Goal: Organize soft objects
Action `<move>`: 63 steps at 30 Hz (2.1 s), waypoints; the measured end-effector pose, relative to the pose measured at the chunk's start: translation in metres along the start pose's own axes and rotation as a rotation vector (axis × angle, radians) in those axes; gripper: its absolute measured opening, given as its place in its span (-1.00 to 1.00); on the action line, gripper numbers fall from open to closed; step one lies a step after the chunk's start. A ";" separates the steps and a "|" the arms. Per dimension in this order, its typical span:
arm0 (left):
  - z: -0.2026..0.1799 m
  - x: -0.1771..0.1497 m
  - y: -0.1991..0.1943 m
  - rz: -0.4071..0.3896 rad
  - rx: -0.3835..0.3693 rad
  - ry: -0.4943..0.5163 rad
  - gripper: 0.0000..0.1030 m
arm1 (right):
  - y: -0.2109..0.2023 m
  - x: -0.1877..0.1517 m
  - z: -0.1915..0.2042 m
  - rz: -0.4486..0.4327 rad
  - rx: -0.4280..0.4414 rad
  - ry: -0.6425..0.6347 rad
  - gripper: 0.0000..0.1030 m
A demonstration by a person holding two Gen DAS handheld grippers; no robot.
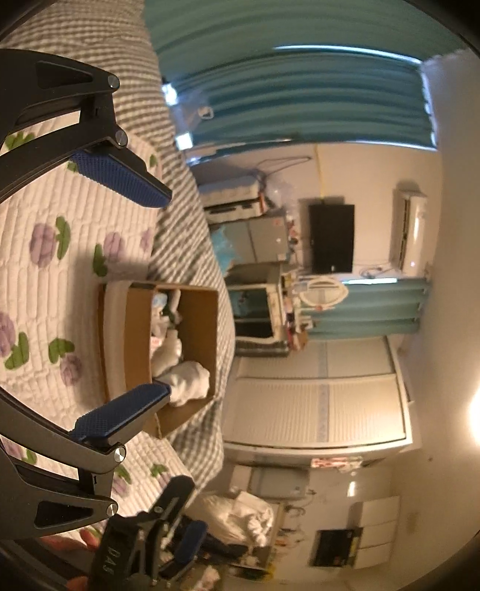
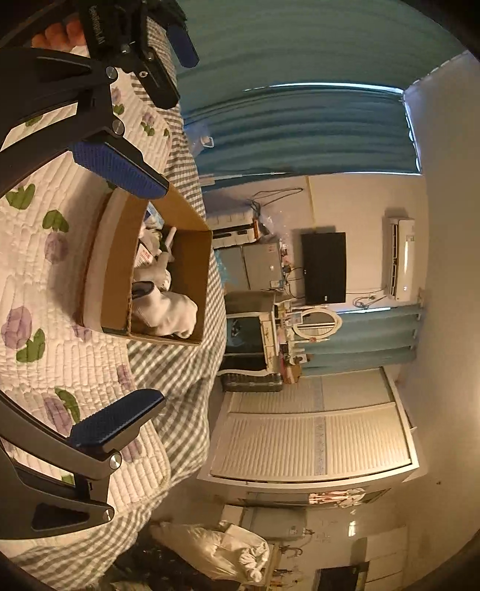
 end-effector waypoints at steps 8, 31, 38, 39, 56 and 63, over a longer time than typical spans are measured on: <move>-0.001 -0.002 -0.007 0.008 -0.025 -0.019 0.90 | -0.003 -0.001 0.000 0.007 -0.007 0.003 1.00; 0.008 -0.005 -0.001 0.039 -0.017 -0.042 0.90 | -0.005 -0.004 -0.003 0.017 -0.011 0.011 1.00; 0.007 -0.006 -0.001 0.034 -0.021 -0.035 0.90 | -0.004 -0.005 -0.004 0.019 -0.016 0.011 1.00; 0.007 -0.006 -0.001 0.034 -0.022 -0.033 0.90 | -0.004 -0.005 -0.004 0.020 -0.017 0.011 1.00; 0.006 -0.009 0.000 0.043 -0.032 -0.033 0.90 | -0.004 -0.006 -0.003 0.022 -0.019 0.013 1.00; 0.006 -0.009 0.000 0.045 -0.034 -0.036 0.90 | -0.004 -0.008 -0.002 0.026 -0.019 0.013 1.00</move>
Point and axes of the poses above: each gripper's, at about its wrist camera, not at the fingertips, and y roughly the way its jaws point, z to its left, x to its top, the point moved 3 cm from there along y, roughly the way its jaws point, and after that the axes turned 8 degrees about -x, right-handed, at the moved point
